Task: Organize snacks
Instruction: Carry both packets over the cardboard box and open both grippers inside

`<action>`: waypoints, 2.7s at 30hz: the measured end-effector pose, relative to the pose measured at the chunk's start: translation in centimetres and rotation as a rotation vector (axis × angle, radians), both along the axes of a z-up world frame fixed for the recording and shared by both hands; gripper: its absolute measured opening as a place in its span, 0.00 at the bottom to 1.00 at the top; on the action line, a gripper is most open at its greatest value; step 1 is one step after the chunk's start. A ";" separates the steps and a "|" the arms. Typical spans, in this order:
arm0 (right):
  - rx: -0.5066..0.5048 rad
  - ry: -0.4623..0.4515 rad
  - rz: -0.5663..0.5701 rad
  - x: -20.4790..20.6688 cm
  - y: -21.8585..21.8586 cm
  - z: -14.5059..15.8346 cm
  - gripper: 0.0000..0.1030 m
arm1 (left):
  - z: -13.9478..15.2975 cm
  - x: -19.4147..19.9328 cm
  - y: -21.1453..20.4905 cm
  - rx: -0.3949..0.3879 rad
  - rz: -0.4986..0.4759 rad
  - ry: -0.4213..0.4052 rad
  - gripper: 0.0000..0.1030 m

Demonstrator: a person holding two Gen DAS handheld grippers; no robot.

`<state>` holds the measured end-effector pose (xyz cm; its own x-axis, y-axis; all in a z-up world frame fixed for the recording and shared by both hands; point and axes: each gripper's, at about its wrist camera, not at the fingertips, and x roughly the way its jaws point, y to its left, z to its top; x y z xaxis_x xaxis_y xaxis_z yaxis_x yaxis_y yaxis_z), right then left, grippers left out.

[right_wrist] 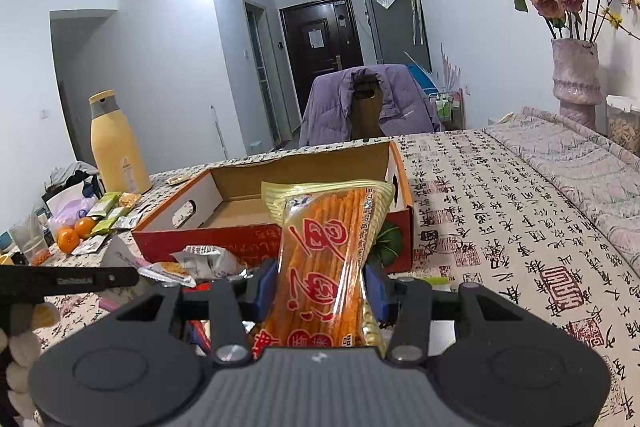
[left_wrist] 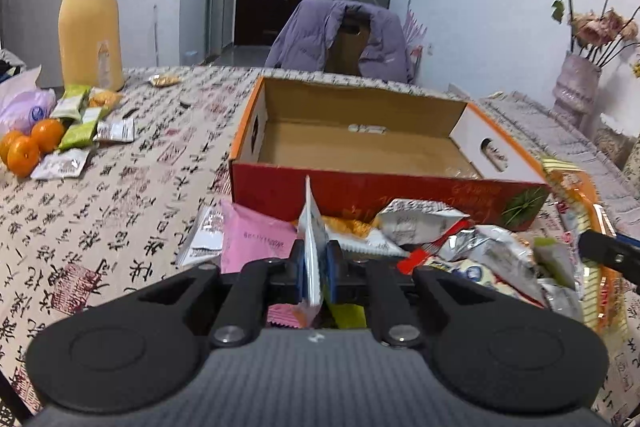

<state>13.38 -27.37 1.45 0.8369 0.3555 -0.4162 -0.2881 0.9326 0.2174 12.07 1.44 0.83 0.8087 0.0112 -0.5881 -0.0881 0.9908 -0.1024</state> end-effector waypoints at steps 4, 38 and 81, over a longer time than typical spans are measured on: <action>0.000 -0.001 -0.002 -0.1 0.0 0.0 0.44 | 0.1 -0.2 0.1 0.006 -0.007 -0.020 0.10; -0.022 0.014 0.023 16.7 5.4 4.1 0.44 | 6.4 11.3 0.1 0.030 -0.029 -0.197 0.10; -0.101 -0.077 -0.048 14.3 4.8 4.3 1.00 | 5.8 9.8 1.6 0.019 0.033 -0.252 1.00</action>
